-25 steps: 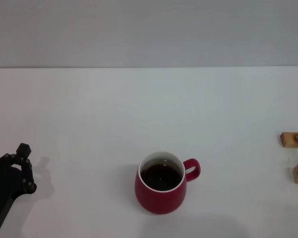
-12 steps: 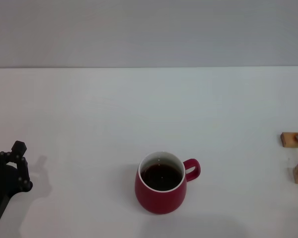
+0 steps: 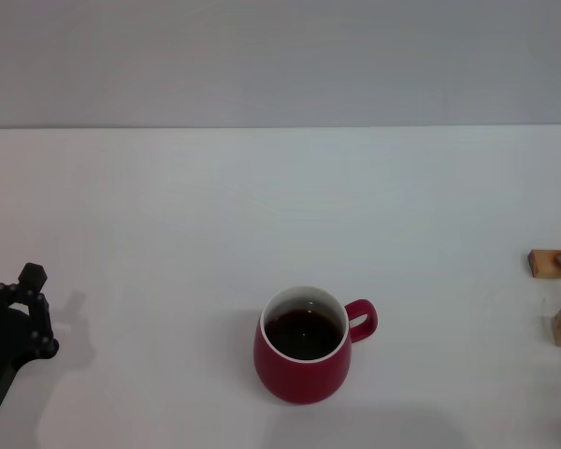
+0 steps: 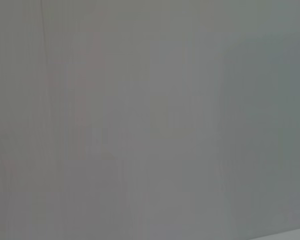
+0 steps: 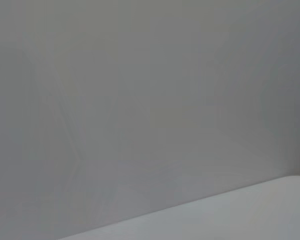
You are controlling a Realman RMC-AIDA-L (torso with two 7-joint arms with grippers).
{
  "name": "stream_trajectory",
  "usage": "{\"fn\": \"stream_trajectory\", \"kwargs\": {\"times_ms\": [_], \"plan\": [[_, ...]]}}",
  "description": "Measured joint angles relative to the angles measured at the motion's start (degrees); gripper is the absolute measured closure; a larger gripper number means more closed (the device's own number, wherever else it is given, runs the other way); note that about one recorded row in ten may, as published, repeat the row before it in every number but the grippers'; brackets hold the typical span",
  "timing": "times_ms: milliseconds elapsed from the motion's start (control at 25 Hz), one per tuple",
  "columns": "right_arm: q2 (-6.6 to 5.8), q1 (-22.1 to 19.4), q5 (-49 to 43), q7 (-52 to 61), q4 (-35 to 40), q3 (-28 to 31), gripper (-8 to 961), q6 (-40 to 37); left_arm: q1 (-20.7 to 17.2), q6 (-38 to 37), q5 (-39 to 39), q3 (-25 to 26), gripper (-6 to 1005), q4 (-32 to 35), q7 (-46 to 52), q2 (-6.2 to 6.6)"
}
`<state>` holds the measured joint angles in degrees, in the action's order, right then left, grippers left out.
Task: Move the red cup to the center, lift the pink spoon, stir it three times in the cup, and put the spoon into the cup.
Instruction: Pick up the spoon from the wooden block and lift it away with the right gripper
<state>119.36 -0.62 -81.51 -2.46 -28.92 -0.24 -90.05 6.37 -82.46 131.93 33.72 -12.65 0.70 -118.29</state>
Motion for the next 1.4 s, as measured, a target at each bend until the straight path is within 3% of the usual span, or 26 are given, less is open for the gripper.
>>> {"fn": "stream_trajectory", "kwargs": {"times_ms": [1400], "plan": [[0.0,4.23,0.31,2.9,2.35,0.24,288,9.11,1.26,0.59,0.0,0.03,1001,0.0,0.19,-0.03]]}}
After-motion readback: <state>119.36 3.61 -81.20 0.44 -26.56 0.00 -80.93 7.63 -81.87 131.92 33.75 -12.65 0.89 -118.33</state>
